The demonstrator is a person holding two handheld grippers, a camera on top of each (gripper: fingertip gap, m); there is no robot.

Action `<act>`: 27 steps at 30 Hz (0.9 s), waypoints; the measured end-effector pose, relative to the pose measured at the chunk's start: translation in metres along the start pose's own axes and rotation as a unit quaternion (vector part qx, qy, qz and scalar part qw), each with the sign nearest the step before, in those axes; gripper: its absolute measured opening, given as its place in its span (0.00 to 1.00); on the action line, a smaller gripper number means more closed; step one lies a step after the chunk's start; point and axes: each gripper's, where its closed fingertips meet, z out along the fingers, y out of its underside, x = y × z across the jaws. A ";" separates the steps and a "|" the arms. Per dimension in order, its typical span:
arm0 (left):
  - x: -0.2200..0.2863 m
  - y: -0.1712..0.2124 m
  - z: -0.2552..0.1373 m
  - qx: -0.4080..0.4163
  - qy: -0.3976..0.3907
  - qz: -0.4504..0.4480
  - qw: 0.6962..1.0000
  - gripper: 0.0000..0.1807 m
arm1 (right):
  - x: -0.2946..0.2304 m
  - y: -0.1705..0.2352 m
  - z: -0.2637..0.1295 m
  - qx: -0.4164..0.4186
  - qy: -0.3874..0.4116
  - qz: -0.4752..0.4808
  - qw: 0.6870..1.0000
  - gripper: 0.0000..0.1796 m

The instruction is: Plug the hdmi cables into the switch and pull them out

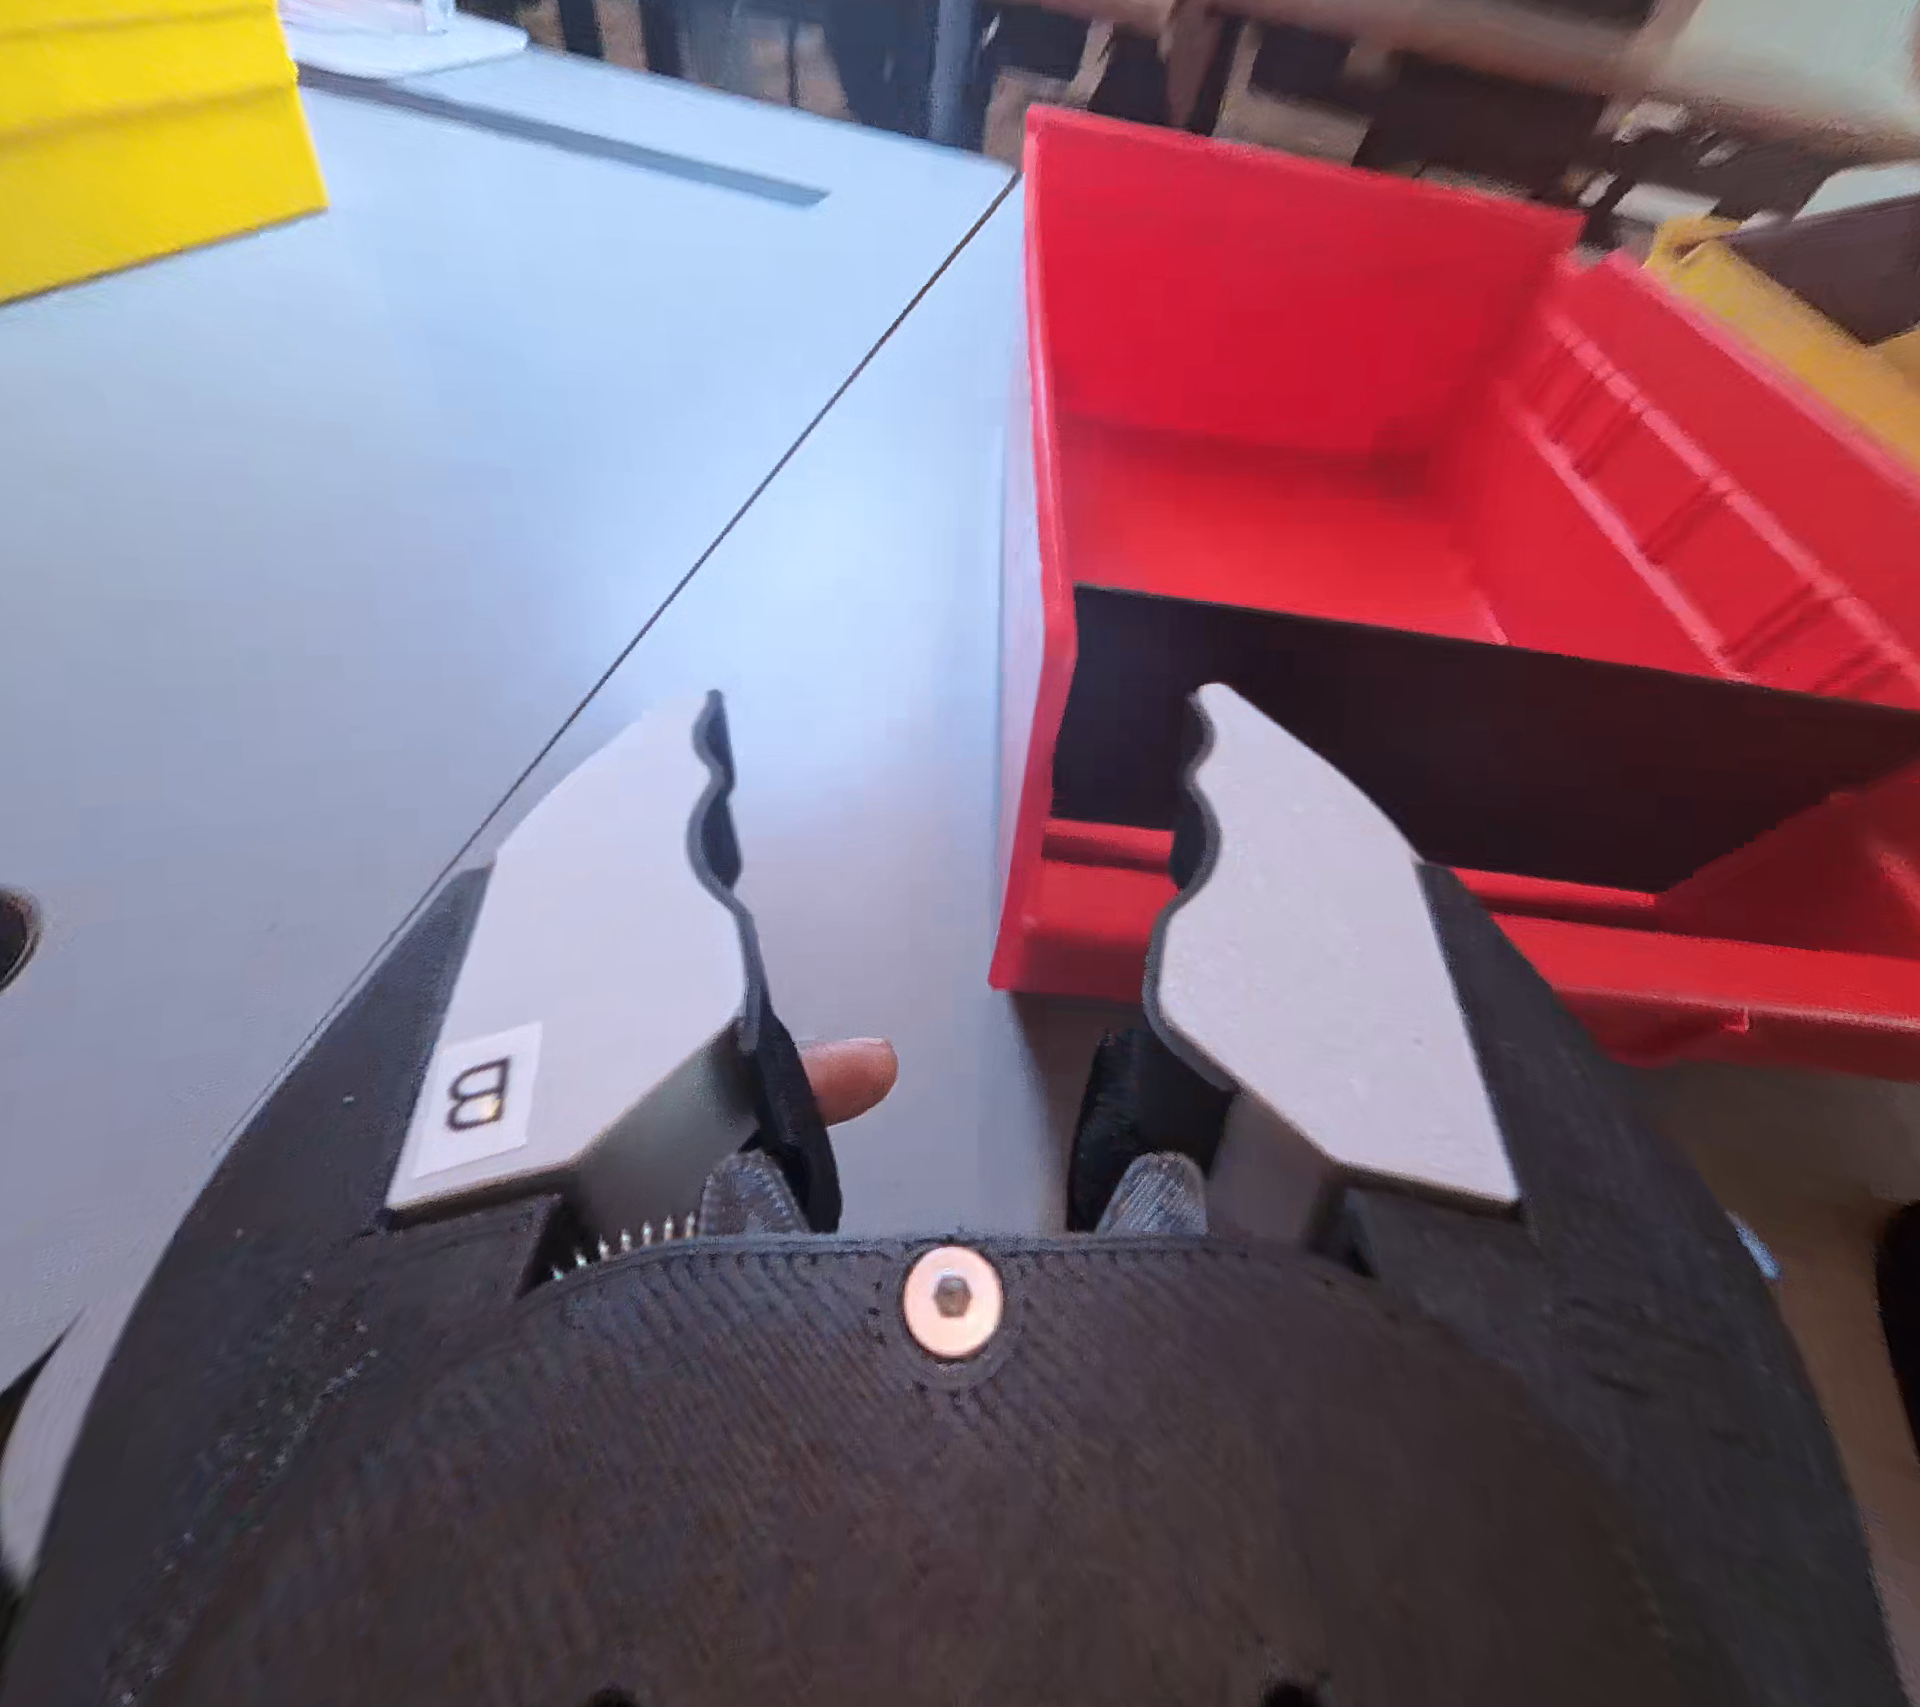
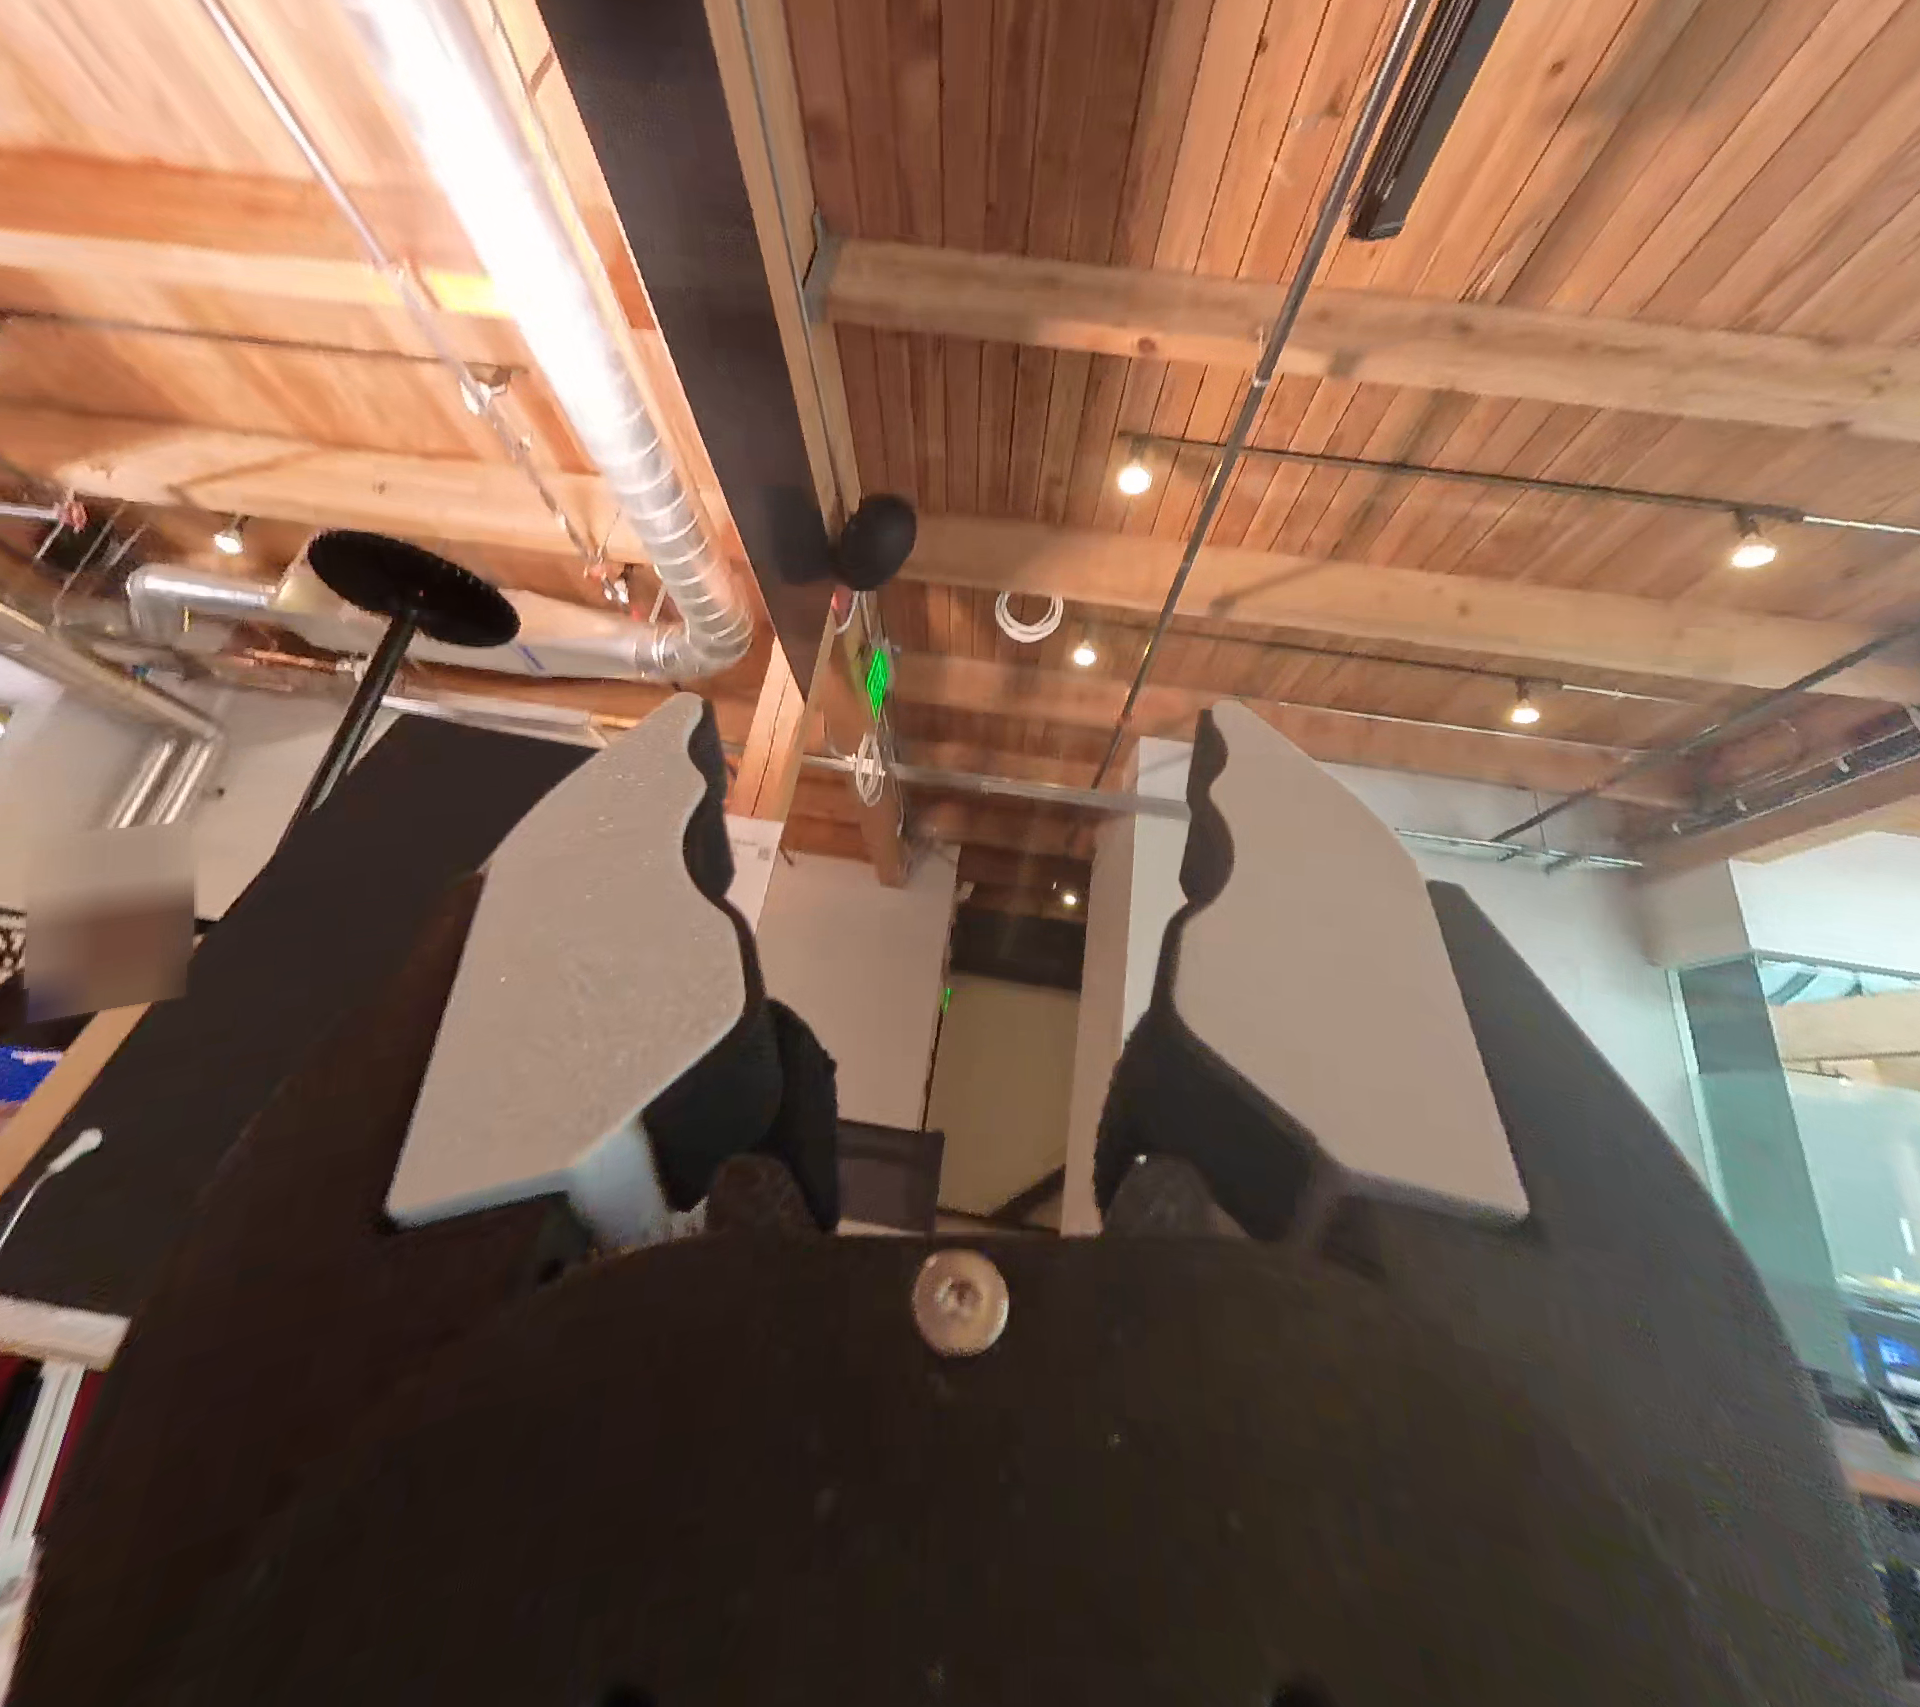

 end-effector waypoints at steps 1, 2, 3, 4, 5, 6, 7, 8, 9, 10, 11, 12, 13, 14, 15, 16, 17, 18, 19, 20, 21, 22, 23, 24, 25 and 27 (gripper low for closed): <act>0.000 -0.004 0.002 0.017 0.006 0.006 1.000 0.43 | 0.003 -0.005 -0.002 0.007 0.002 0.002 1.000 0.47; -0.002 -0.007 0.005 0.028 -0.002 0.015 0.999 0.42 | 0.004 -0.009 -0.003 0.009 0.001 0.000 1.000 0.47; -0.004 -0.010 0.008 0.035 -0.013 0.029 0.999 0.40 | 0.003 -0.012 -0.004 0.007 -0.002 -0.005 1.000 0.47; -0.004 -0.013 0.012 0.039 -0.019 0.044 0.998 0.40 | 0.002 -0.013 -0.004 0.001 -0.007 -0.012 1.000 0.47; -0.003 -0.013 0.016 0.035 -0.021 0.059 0.997 0.39 | -0.001 -0.015 -0.003 -0.006 -0.015 -0.020 1.000 0.46; -0.001 -0.011 0.019 0.024 -0.018 0.074 0.997 0.39 | -0.006 -0.016 -0.002 -0.010 -0.024 -0.029 0.999 0.47; 0.005 -0.006 0.023 0.007 0.000 0.090 0.996 0.38 | -0.011 -0.018 -0.001 -0.011 -0.034 -0.035 0.999 0.47; 0.007 0.001 0.026 -0.014 0.011 0.112 0.994 0.35 | -0.018 -0.021 0.001 -0.009 -0.046 -0.039 0.998 0.48; 0.009 0.007 0.029 -0.032 0.018 0.124 0.992 0.26 | -0.025 -0.024 0.003 -0.004 -0.058 -0.040 0.998 0.50; 0.010 0.010 0.031 -0.036 0.026 0.132 0.990 0.09 | -0.033 -0.027 0.005 0.002 -0.069 -0.038 0.997 0.51; 0.009 0.009 0.031 -0.030 0.022 0.131 0.991 0.03 | -0.041 -0.030 0.008 0.007 -0.078 -0.032 0.996 0.53; 0.012 0.006 0.030 -0.019 0.030 0.134 0.990 0.02 | -0.048 -0.032 0.011 0.010 -0.086 -0.025 0.996 0.54; 0.014 0.002 0.028 -0.001 0.033 0.140 0.990 0.02 | -0.056 -0.033 0.014 0.011 -0.094 -0.020 0.995 0.54; 0.016 -0.004 0.025 0.026 0.030 0.145 0.989 0.01 | -0.065 -0.033 0.016 0.012 -0.106 -0.017 0.994 0.53; 0.019 -0.012 0.021 0.060 0.033 0.134 0.989 0.01 | -0.075 -0.032 0.019 0.011 -0.119 -0.017 0.993 0.54; 0.023 -0.020 0.015 0.093 0.047 0.106 0.989 0.01 | -0.086 -0.030 0.022 0.006 -0.133 -0.019 0.991 0.53; 0.022 -0.026 0.010 0.116 0.042 0.091 0.988 0.01 | -0.097 -0.026 0.025 -0.003 -0.146 -0.022 0.989 0.51; 0.022 -0.030 0.006 0.133 0.038 0.086 0.987 0.01 | -0.109 -0.021 0.028 -0.016 -0.159 -0.023 0.987 0.51; 0.024 -0.036 0.001 0.154 0.040 0.080 0.984 0.02 | -0.121 -0.015 0.031 -0.033 -0.173 -0.024 0.984 0.50; 0.026 -0.041 -0.004 0.176 0.044 0.064 0.981 0.02 | -0.136 -0.008 0.033 -0.048 -0.189 -0.023 0.980 0.50; 0.027 -0.046 -0.009 0.193 0.046 0.049 0.979 0.03 | -0.152 -0.001 0.035 -0.062 -0.208 -0.022 0.976 0.49; 0.026 -0.049 -0.013 0.204 0.039 0.050 0.977 0.03 | -0.169 0.006 0.037 -0.076 -0.228 -0.021 0.971 0.49; 0.025 -0.053 -0.017 0.215 0.034 0.043 0.975 0.02 | -0.187 0.014 0.037 -0.092 -0.249 -0.020 0.964 0.48; 0.025 -0.056 -0.021 0.227 0.031 0.034 0.973 0.02 | -0.207 0.023 0.036 -0.111 -0.273 -0.018 0.955 0.47; 0.025 -0.061 -0.025 0.240 0.029 0.022 0.970 0.02 | -0.230 0.032 0.033 -0.131 -0.303 -0.013 0.944 0.46; 0.026 -0.071 -0.034 0.271 0.029 -0.008 0.962 0.02 | -0.282 0.050 0.019 -0.173 -0.378 0.006 0.910 0.42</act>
